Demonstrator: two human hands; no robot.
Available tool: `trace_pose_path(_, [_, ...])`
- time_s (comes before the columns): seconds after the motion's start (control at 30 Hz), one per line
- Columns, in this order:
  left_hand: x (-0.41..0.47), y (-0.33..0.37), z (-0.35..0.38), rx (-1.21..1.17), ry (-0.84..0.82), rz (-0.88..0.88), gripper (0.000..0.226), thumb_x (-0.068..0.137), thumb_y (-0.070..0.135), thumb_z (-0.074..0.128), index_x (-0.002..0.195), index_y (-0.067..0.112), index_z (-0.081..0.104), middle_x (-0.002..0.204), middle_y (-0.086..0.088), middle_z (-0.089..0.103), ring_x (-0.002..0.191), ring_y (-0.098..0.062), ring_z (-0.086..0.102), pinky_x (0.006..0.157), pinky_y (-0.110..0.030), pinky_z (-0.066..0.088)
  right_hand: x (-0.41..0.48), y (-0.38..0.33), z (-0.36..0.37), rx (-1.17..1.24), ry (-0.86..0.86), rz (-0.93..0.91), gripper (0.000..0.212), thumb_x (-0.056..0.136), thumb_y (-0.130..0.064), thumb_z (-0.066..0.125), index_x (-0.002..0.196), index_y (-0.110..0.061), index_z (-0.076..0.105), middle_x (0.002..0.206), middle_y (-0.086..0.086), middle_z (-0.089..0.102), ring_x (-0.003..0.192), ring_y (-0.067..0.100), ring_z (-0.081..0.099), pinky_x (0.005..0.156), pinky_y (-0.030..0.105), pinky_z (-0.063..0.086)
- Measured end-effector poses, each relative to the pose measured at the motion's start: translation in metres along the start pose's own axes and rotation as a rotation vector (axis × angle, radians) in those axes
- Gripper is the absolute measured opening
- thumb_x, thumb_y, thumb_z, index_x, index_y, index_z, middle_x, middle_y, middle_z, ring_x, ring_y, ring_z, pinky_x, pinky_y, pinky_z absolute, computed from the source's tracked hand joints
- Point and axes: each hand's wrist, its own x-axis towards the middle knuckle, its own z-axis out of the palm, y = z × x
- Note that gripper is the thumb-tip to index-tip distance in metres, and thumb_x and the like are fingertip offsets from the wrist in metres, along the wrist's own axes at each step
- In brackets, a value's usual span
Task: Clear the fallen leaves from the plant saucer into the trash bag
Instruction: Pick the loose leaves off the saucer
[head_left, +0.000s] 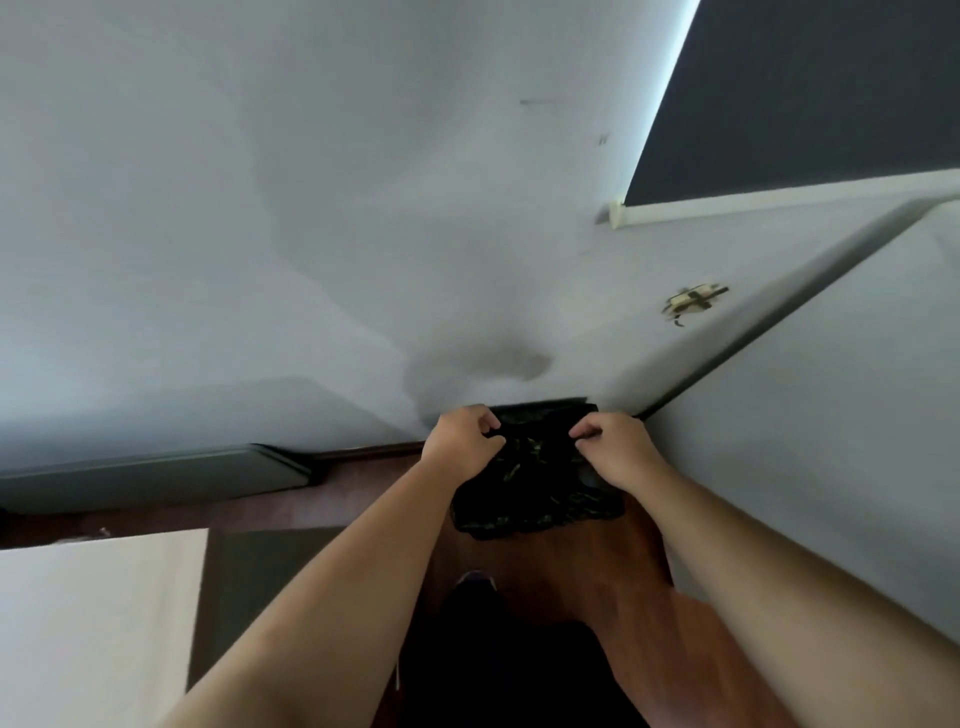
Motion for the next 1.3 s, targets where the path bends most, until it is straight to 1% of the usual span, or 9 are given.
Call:
trace_pose_path(0.23, [-0.087,0.002,-0.058,-0.048,0.270,-0.014,0.020,0.084,0.025,0.063,0.103,0.020,0.065,0.109,0.000,0.067,0.100,-0.022,0.063,0.088,-0.032,0.052,-0.045,-0.075,-0.028,-0.030,0.015,-0.253,0.015,0.082,-0.008,0.060,0.090,-0.010,0.073,0.097,0.009,0.073,0.092,0.021,0.065,0.078,0.017,0.041])
trace_pose_path(0.33, [-0.145,-0.020,-0.080,-0.062,0.404,-0.059,0.020,0.083,0.027,0.062,0.101,0.021,0.067,0.105,0.001,0.069,0.099,-0.020,0.064,0.087,-0.031,0.052,-0.075,-0.120,-0.015,-0.081,-0.041,-0.400,0.015,0.082,-0.008,0.060,0.091,-0.009,0.073,0.098,0.011,0.073,0.096,0.024,0.065,0.080,0.022,0.043])
trace_pose_path(0.57, [-0.323,-0.117,-0.115,-0.191,0.785,-0.322,0.016,0.085,0.022,0.060,0.098,0.016,0.068,0.104,-0.003,0.070,0.098,-0.023,0.065,0.082,-0.030,0.051,-0.199,-0.232,0.083,-0.246,-0.279,-0.820,0.014,0.083,-0.013,0.061,0.089,-0.015,0.073,0.096,0.007,0.074,0.094,0.022,0.066,0.081,0.023,0.046])
trace_pose_path(0.73, [-0.461,-0.191,-0.098,-0.281,0.961,-0.571,0.015,0.084,0.027,0.060,0.094,0.022,0.070,0.099,0.000,0.073,0.093,-0.018,0.068,0.084,-0.032,0.056,-0.314,-0.273,0.171,-0.400,-0.470,-1.122,0.013,0.087,-0.018,0.060,0.091,-0.018,0.072,0.097,0.003,0.071,0.082,0.017,0.062,0.071,0.025,0.050])
trace_pose_path(0.87, [-0.556,-0.242,-0.057,-0.373,1.031,-0.748,0.014,0.083,0.024,0.060,0.091,0.021,0.070,0.097,0.000,0.075,0.092,-0.018,0.068,0.084,-0.031,0.056,-0.401,-0.276,0.240,-0.464,-0.624,-1.247,0.015,0.088,-0.014,0.057,0.090,-0.014,0.072,0.086,0.007,0.065,0.065,0.018,0.056,0.051,0.020,0.043])
trace_pose_path(0.97, [-0.617,-0.283,-0.023,-0.416,1.043,-0.859,0.014,0.083,0.024,0.059,0.091,0.021,0.069,0.097,0.000,0.074,0.092,-0.019,0.067,0.085,-0.032,0.056,-0.458,-0.272,0.290,-0.553,-0.709,-1.351,0.016,0.084,-0.014,0.058,0.089,-0.017,0.073,0.084,0.003,0.065,0.072,0.018,0.059,0.061,0.021,0.048])
trace_pose_path(1.1, [-0.686,-0.345,0.018,-0.452,1.009,-0.988,0.015,0.081,0.019,0.057,0.092,0.018,0.068,0.101,-0.005,0.071,0.096,-0.024,0.065,0.087,-0.029,0.053,-0.522,-0.262,0.357,-0.660,-0.786,-1.451,0.019,0.081,-0.011,0.055,0.090,-0.016,0.072,0.080,-0.002,0.063,0.079,0.016,0.059,0.069,0.021,0.044])
trace_pose_path(1.2, [-0.728,-0.392,0.035,-0.427,0.987,-1.022,0.022,0.083,0.014,0.059,0.104,0.012,0.066,0.113,-0.008,0.066,0.104,-0.025,0.061,0.084,-0.025,0.047,-0.559,-0.252,0.407,-0.771,-0.821,-1.510,0.023,0.081,-0.010,0.055,0.097,-0.015,0.070,0.093,0.003,0.067,0.082,0.017,0.057,0.073,0.024,0.046])
trace_pose_path(1.3, [-0.750,-0.430,0.046,-0.364,0.933,-1.001,0.031,0.085,0.015,0.061,0.116,0.011,0.062,0.123,-0.010,0.058,0.114,-0.025,0.055,0.092,-0.025,0.043,-0.580,-0.243,0.448,-0.947,-0.828,-1.590,0.028,0.081,-0.016,0.057,0.107,-0.018,0.066,0.106,0.003,0.066,0.095,0.020,0.059,0.078,0.028,0.045])
